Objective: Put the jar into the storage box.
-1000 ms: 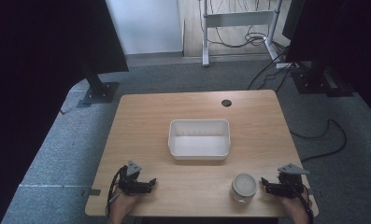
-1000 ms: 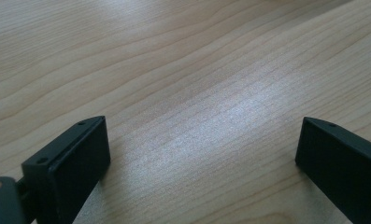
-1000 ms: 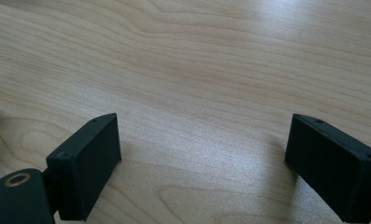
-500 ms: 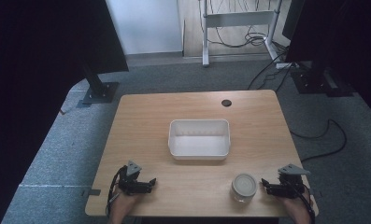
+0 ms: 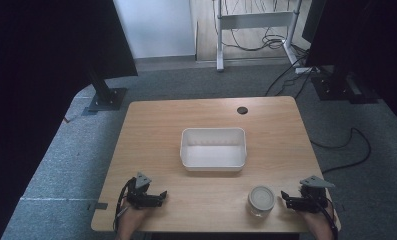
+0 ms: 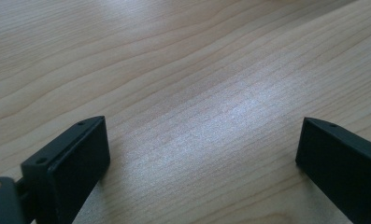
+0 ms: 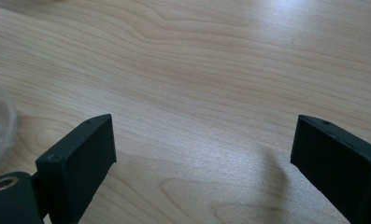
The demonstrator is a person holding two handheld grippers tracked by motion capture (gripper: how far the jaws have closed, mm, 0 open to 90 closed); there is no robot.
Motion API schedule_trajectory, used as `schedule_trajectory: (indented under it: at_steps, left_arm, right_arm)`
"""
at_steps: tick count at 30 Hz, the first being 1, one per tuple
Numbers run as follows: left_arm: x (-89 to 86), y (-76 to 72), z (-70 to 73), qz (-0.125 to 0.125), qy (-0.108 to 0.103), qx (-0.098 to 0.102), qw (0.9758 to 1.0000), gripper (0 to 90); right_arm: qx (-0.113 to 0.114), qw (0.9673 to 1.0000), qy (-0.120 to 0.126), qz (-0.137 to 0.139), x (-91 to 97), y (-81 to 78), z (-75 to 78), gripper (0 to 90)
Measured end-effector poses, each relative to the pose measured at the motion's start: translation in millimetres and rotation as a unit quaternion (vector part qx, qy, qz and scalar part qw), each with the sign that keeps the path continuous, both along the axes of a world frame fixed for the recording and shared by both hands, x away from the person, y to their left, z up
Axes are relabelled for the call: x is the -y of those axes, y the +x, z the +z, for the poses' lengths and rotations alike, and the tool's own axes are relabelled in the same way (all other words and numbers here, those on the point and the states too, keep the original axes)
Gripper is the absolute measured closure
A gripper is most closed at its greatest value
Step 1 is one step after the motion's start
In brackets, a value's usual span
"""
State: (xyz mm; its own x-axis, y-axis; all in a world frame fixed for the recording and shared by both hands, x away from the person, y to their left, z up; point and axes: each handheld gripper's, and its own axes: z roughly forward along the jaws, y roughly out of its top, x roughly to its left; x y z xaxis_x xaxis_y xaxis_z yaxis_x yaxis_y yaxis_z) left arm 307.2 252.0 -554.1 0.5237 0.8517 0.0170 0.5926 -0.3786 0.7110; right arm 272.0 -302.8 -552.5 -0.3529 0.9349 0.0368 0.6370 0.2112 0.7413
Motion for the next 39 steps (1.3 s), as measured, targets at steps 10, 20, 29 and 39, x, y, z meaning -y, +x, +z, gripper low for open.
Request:
schedule_trajectory:
  at_steps: [10, 20, 29, 39]
  left_arm:
    - [0.1, -0.1, 0.0, 0.001, 0.000, 0.000, 1.0000, 2.9]
    - [0.2, -0.2, 0.0, 0.002, 0.000, 0.000, 1.0000, 2.9]
    - [0.2, -0.4, 0.0, 0.004, 0.000, 0.000, 1.0000, 2.7]
    - [0.3, -0.6, 0.0, 0.006, 0.000, 0.000, 1.0000, 2.7]
  right_arm:
    - [0.010, 0.9999, 0.006, 0.007, -2.1, -7.1, 7.5, 5.1]
    - [0.027, 0.9994, 0.016, 0.016, 0.8, -20.4, 17.5, 4.3]
    - [0.045, 0.9985, 0.021, 0.022, 2.1, -34.1, 27.8, 4.8]
    - [0.056, 0.9973, 0.026, 0.040, 0.3, -48.7, 33.0, 4.8]
